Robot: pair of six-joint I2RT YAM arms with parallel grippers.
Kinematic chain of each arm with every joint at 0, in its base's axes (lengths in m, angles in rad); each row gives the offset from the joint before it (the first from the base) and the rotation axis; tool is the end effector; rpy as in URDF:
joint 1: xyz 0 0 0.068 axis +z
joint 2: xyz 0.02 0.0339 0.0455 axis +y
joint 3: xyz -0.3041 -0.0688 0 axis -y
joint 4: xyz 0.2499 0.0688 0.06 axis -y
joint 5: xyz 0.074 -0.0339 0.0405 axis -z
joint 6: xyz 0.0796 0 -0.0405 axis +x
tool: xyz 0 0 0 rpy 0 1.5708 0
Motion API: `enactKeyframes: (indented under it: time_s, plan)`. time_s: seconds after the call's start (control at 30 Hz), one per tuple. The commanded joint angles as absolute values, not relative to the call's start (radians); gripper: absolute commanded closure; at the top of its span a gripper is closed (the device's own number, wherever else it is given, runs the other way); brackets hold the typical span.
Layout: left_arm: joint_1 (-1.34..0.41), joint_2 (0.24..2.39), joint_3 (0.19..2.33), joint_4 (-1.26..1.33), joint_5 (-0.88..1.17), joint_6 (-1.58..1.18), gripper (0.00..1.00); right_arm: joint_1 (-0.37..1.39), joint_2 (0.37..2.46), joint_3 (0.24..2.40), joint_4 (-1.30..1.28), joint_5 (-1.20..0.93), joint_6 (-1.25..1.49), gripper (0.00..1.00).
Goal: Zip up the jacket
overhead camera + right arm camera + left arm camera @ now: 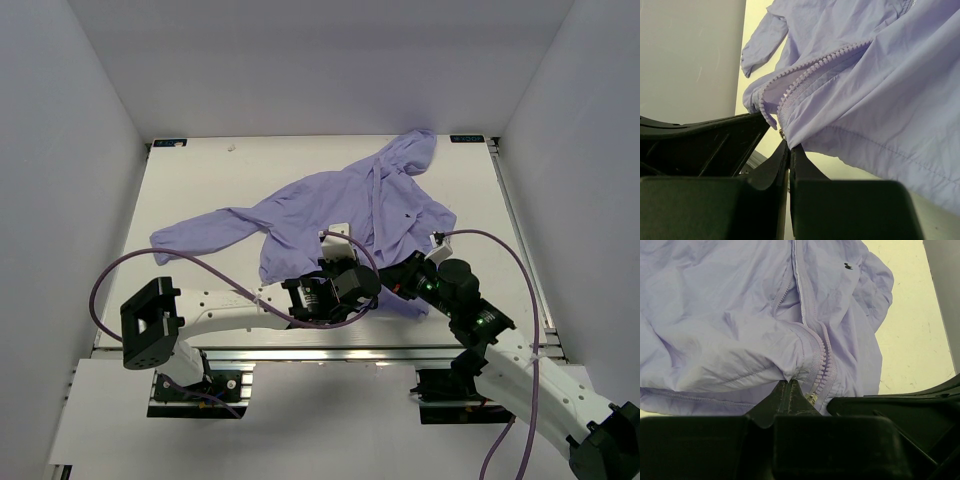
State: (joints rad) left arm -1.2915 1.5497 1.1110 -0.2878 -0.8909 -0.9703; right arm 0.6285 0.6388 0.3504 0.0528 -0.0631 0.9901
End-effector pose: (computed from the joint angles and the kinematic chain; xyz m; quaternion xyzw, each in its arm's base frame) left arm 0.1582 -0.3271 0.2833 -0.0426 0.8408 -0.1672 0.5131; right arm 0.1440 0.1109 0.2454 0.1219 0.7756 0.4650 0.4090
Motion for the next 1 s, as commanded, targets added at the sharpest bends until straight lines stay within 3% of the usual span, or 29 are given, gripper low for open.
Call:
enactKeyframes:
  time_s: [0.0,0.97]
  plan:
    - [-1.295,1.539,1.149,-0.298,-0.92,-0.982,1.0,0.629,0.627,0.35,0.084,-0.069,0.977,1.0]
    - [-1.295,1.551,1.166,-0.336,-0.914,-1.005,1.0,0.629,0.588,0.319,0.129,-0.069,0.971,1.0]
